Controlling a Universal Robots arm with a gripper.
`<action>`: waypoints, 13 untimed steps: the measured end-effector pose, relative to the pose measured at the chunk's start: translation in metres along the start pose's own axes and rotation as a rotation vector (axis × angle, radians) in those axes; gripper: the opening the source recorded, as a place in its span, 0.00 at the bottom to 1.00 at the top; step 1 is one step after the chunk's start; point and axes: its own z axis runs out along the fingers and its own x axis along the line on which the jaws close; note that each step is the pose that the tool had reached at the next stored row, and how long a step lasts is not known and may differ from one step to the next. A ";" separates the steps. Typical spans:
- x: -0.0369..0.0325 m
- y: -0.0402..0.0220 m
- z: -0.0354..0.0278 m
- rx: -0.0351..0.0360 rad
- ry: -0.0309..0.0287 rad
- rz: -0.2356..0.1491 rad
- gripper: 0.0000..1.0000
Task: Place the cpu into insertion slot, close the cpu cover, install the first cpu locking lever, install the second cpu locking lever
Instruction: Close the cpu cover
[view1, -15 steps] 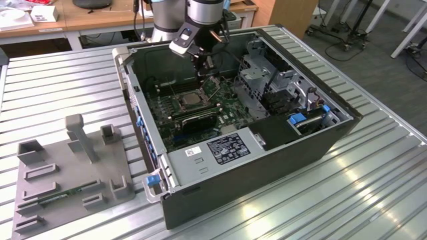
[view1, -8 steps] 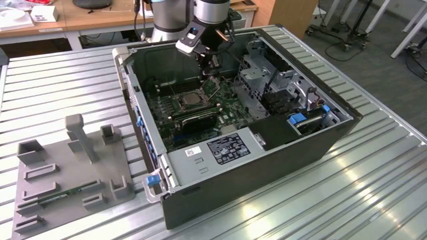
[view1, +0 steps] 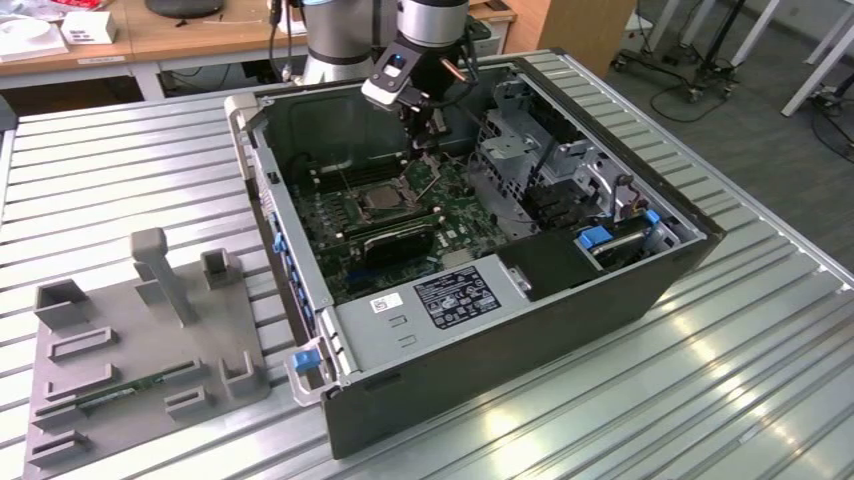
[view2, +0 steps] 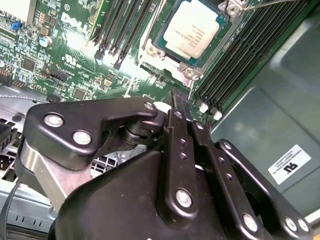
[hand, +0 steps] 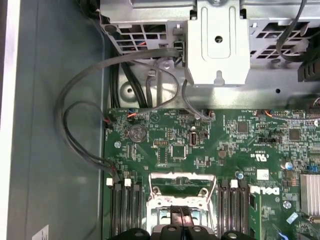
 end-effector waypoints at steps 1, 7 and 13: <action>0.0000 0.0000 0.0000 0.0000 -0.0001 0.000 0.11; 0.0000 0.0012 0.0000 0.0000 -0.0001 0.000 0.11; 0.0000 0.0054 0.0001 0.0000 0.0000 0.000 0.11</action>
